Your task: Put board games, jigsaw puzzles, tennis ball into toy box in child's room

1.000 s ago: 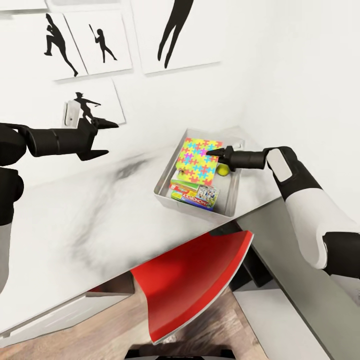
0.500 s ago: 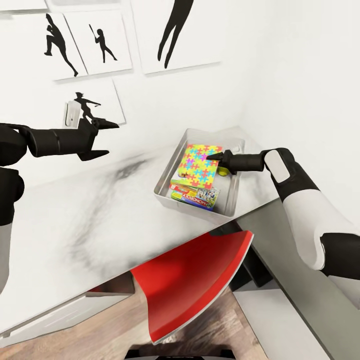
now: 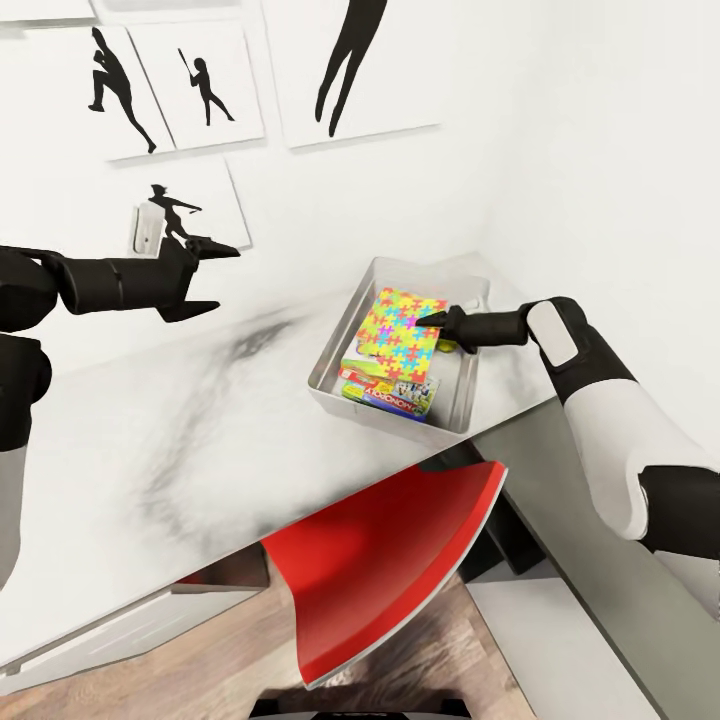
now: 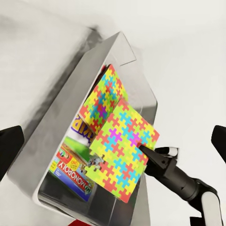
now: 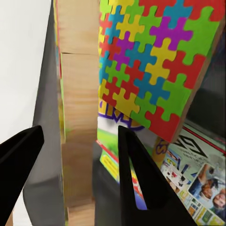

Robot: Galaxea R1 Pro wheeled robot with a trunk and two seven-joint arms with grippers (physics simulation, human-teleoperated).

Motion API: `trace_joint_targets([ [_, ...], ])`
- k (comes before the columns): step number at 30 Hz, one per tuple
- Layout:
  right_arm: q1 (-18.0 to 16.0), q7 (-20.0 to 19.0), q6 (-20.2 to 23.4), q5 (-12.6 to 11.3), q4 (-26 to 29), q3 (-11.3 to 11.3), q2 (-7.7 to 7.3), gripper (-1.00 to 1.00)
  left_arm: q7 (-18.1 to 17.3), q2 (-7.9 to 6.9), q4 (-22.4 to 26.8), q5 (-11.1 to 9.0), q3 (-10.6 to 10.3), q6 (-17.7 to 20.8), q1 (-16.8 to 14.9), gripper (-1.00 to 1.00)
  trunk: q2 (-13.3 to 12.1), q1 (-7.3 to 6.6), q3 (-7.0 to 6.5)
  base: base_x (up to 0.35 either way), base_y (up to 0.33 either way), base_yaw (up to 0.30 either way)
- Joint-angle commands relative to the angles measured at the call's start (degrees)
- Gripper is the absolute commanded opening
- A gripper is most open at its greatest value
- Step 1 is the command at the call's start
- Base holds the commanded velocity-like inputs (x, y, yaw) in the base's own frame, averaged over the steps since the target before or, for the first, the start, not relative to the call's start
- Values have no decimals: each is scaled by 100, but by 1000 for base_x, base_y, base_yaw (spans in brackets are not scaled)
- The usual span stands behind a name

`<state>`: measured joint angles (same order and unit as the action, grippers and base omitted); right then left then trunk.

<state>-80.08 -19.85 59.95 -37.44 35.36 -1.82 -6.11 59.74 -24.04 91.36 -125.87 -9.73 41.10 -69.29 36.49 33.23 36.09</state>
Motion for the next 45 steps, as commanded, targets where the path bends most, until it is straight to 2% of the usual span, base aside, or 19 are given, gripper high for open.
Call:
trace_joint_targets([
  [1,-5,11,5,30,-8,-19,12,-100,46,1,-2,-39,-4,4,-12,100,6,2,6,0,0,0],
  [13,4,229,5,19,-108,-14,155,-100,46,24,-12,-49,-16,-8,-40,100,6,2,6,0,0,0],
  [23,-2,251,5,10,-412,-27,203,-100,47,30,-13,-65,-19,-18,-49,100,6,2,6,0,0,0],
  [45,-2,263,5,5,-489,-6,387,-100,54,23,-12,-69,-20,-22,-50,100,6,2,6,0,0,0],
])
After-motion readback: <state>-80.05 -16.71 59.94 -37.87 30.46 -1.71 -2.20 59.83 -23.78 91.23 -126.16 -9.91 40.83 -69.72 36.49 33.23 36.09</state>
